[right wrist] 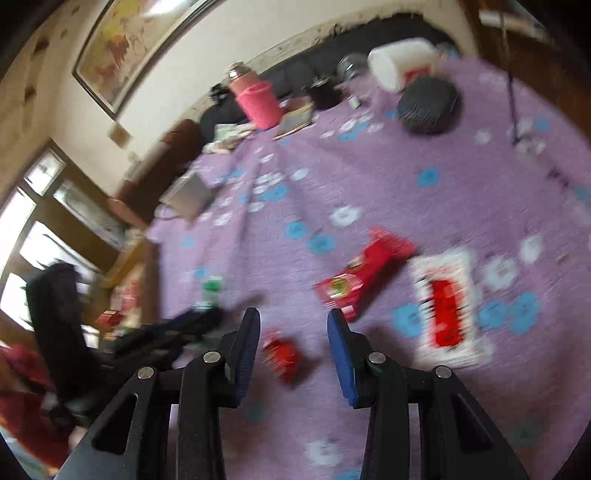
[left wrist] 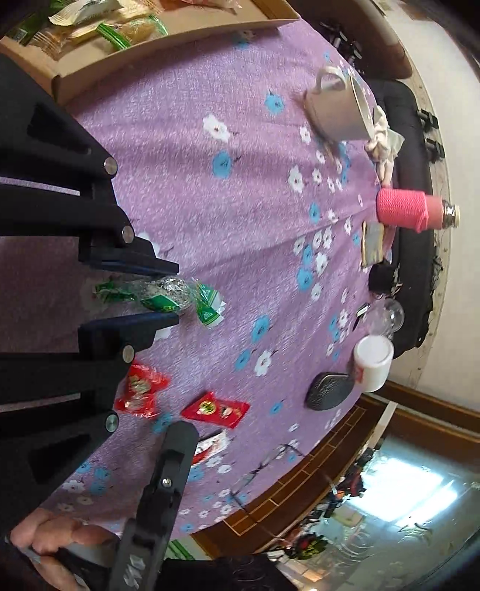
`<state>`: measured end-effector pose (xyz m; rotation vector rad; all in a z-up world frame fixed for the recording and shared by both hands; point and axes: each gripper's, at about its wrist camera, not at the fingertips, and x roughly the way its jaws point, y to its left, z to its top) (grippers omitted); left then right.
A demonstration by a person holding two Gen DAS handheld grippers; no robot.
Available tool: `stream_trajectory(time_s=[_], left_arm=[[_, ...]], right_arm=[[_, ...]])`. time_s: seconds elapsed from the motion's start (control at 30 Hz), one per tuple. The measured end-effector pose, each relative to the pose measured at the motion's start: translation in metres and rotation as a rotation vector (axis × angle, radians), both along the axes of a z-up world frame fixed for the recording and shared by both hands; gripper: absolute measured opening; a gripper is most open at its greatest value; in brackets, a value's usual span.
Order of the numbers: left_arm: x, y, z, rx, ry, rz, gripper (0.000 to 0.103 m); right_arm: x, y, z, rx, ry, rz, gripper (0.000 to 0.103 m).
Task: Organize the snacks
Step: 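Grasp the clear green-wrapped candy with the left gripper while the right gripper grasps a small red candy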
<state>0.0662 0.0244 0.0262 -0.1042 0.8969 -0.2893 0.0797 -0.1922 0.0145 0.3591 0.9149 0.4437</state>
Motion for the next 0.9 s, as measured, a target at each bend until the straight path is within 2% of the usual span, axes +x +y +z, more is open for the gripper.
stream_trajectory(time_s=[0.23, 0.37, 0.5, 0.67, 0.73, 0.9], left_arm=[[0.001, 0.006, 0.003, 0.003, -0.016, 0.033, 0.019], [0.002, 0.009, 0.003, 0.007, -0.022, 0.043, 0.019], [0.001, 0.009, 0.005, 0.007, -0.029, 0.046, 0.019], [0.0, 0.008, 0.005, 0.011, -0.032, 0.043, 0.019], [-0.001, 0.008, 0.006, 0.012, -0.034, 0.043, 0.019], [-0.001, 0.007, 0.007, 0.013, -0.036, 0.043, 0.019]], right_arm=[[-0.002, 0.018, -0.005, 0.0, -0.019, 0.061, 0.041], [-0.009, 0.042, -0.005, -0.135, -0.071, 0.109, 0.041], [-0.015, 0.057, -0.01, -0.194, -0.073, 0.178, 0.041], [-0.024, 0.072, -0.014, -0.346, -0.12, 0.208, 0.04], [-0.027, 0.075, -0.014, -0.375, -0.135, 0.208, 0.032], [-0.031, 0.078, -0.015, -0.39, -0.149, 0.227, 0.024]])
